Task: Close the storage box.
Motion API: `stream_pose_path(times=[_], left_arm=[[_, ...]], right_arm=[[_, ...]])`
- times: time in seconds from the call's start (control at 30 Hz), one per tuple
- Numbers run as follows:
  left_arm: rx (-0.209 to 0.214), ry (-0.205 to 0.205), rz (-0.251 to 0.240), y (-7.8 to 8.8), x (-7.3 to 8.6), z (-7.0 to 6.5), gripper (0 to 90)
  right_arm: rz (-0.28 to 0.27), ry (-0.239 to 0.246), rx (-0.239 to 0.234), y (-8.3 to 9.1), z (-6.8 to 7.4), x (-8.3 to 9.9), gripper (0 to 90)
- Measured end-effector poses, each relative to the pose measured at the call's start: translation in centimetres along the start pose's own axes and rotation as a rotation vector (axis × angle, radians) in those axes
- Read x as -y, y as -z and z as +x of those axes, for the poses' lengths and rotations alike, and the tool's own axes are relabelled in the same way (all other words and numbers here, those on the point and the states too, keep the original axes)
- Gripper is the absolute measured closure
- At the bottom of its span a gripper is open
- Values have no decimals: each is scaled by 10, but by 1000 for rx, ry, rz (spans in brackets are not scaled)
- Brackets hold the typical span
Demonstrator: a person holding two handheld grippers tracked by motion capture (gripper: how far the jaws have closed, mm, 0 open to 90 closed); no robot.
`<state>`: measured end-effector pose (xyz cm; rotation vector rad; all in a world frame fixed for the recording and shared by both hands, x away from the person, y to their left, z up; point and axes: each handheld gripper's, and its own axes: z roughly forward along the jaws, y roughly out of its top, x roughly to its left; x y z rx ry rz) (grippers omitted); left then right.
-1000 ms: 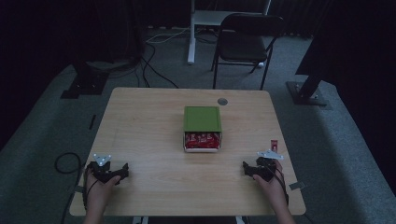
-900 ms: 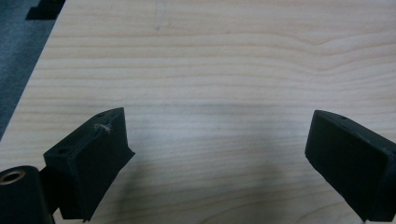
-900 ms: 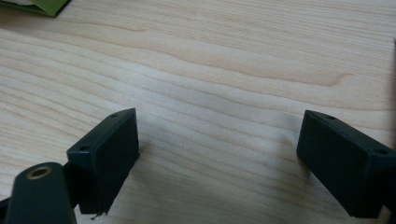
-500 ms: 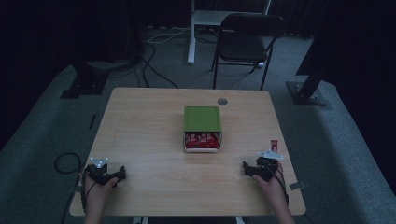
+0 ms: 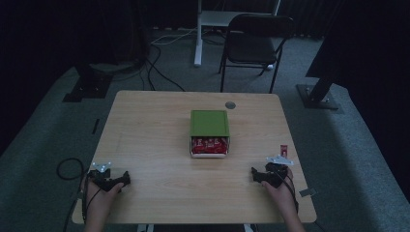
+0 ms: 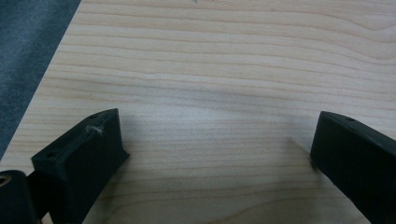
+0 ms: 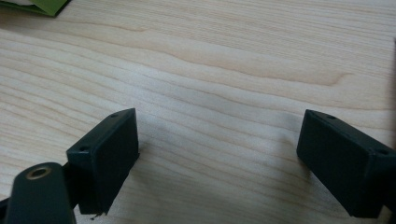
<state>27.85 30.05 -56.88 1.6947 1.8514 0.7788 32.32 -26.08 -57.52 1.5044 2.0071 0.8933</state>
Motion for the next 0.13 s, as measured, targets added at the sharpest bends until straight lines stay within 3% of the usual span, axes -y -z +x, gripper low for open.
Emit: stream_pose_path(times=[0.13], left_arm=[[-5,3,2,0,0,0,26]], right_arm=[[0,0,0,0,0,0,121]])
